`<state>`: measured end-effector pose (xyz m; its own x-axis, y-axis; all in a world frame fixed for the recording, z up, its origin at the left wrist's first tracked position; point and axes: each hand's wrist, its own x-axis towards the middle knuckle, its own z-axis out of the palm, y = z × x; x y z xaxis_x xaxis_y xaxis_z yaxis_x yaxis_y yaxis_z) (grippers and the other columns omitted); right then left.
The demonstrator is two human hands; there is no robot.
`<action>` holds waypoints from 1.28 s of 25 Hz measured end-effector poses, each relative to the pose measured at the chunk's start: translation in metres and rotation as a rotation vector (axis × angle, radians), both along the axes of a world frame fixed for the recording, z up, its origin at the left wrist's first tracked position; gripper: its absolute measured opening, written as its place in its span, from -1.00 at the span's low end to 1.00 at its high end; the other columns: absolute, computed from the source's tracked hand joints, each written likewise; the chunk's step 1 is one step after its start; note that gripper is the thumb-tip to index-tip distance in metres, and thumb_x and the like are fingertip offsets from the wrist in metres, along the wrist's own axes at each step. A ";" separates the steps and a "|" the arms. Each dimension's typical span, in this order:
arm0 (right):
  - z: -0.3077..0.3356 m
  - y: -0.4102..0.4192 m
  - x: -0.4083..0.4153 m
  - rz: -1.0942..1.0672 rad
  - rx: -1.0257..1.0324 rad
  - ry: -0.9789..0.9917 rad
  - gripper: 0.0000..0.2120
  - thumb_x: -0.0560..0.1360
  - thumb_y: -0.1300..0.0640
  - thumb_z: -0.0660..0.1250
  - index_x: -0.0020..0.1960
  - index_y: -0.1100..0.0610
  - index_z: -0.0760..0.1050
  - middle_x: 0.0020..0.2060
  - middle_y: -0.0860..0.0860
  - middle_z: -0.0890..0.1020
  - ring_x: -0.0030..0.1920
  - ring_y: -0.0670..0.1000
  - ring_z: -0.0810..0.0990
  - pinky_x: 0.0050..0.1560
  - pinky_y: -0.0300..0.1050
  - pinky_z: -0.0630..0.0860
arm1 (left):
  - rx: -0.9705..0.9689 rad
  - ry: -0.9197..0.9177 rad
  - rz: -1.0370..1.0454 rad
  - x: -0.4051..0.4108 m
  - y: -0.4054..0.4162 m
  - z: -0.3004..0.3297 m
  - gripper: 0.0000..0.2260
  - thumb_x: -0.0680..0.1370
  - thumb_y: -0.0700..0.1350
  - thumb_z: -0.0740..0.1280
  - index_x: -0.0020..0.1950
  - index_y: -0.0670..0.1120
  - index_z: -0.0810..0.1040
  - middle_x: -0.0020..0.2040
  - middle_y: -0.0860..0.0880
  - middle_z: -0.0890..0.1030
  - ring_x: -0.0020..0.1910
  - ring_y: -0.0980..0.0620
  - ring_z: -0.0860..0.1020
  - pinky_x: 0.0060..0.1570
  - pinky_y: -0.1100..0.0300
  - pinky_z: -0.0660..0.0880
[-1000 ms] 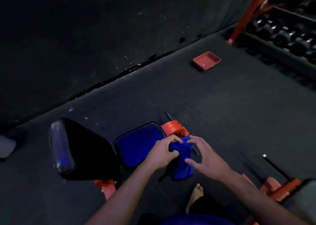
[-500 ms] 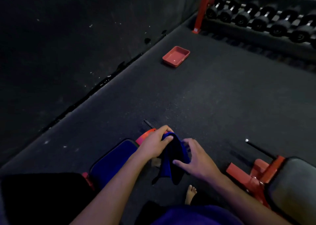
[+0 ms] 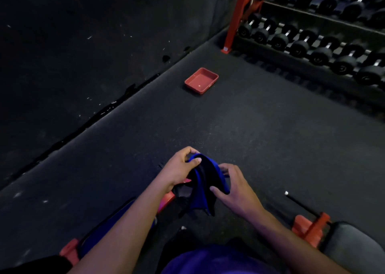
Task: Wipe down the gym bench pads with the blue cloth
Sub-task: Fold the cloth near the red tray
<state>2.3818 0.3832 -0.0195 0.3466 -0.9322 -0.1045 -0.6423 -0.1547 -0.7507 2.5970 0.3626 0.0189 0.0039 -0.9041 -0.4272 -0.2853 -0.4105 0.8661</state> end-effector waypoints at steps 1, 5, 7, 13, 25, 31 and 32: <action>0.004 -0.011 0.003 0.009 -0.027 0.008 -0.39 0.41 -0.09 0.48 0.37 -0.08 0.29 0.21 -0.21 0.37 0.22 -0.21 0.44 0.25 -0.26 0.42 | 0.003 0.007 -0.016 -0.001 -0.012 -0.001 -0.96 0.66 -0.11 0.34 0.08 0.02 0.57 -0.04 -0.13 0.72 -0.15 -0.01 0.69 -0.12 -0.03 0.62; 0.006 -0.065 0.016 0.016 -0.010 0.072 -0.30 0.37 -0.08 0.46 0.43 -0.07 0.23 0.28 -0.12 0.41 0.28 -0.09 0.43 0.30 -0.11 0.42 | 0.011 0.014 -0.069 -0.009 -0.061 -0.004 -0.93 0.62 -0.12 0.40 0.06 0.05 0.58 -0.03 -0.18 0.69 -0.15 -0.03 0.65 -0.10 -0.09 0.63; 0.004 -0.089 0.017 -0.003 0.009 0.061 -0.40 0.39 -0.01 0.41 0.36 -0.12 0.27 0.21 -0.13 0.46 0.23 -0.08 0.48 0.20 -0.08 0.47 | 0.006 0.006 -0.066 -0.014 -0.085 -0.005 -0.92 0.61 -0.11 0.41 0.04 0.07 0.58 -0.03 -0.18 0.69 -0.16 -0.02 0.64 -0.12 -0.03 0.62; -0.013 -0.179 -0.016 0.047 0.044 0.199 -0.72 0.47 0.17 0.29 0.16 -0.03 0.43 0.03 -0.10 0.54 0.03 -0.04 0.54 -0.05 -0.11 0.44 | 0.041 -0.070 -0.050 -0.029 -0.157 -0.026 -0.90 0.59 -0.08 0.43 0.05 0.10 0.57 -0.05 -0.13 0.69 -0.15 0.00 0.64 -0.12 0.02 0.56; -0.027 -0.468 -0.129 0.408 0.122 0.570 -0.83 0.52 0.13 0.19 0.01 0.16 0.50 -0.04 0.11 0.62 -0.06 0.16 0.60 -0.06 0.10 0.55 | 0.251 -0.424 -0.229 -0.098 -0.362 -0.070 -0.58 0.62 0.08 0.38 0.44 0.03 0.44 0.35 -0.05 0.51 0.25 -0.02 0.56 0.29 -0.01 0.51; -0.024 -0.600 -0.127 0.329 0.113 0.602 -0.79 0.57 0.16 0.18 0.03 0.20 0.57 -0.06 0.13 0.66 -0.11 0.12 0.63 -0.13 0.00 0.53 | 0.236 -0.514 -0.210 -0.070 -0.455 -0.090 -0.65 0.62 0.08 0.37 0.39 0.07 0.48 0.26 0.02 0.56 0.16 0.04 0.57 0.23 0.01 0.53; -0.024 -0.622 -0.122 0.311 0.123 0.600 -0.80 0.58 0.16 0.19 0.05 0.19 0.56 -0.06 0.12 0.66 -0.10 0.11 0.63 -0.14 -0.01 0.52 | 0.240 -0.499 -0.185 -0.064 -0.475 -0.095 -0.66 0.62 0.07 0.38 0.38 0.08 0.49 0.24 0.03 0.57 0.16 0.04 0.58 0.23 0.01 0.53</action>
<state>2.2603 -0.2389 -0.0437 0.4452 -0.7679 -0.4606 -0.8920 -0.3357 -0.3026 2.5330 -0.1120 -0.0758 0.1087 -0.7872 -0.6070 -0.7206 -0.4831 0.4974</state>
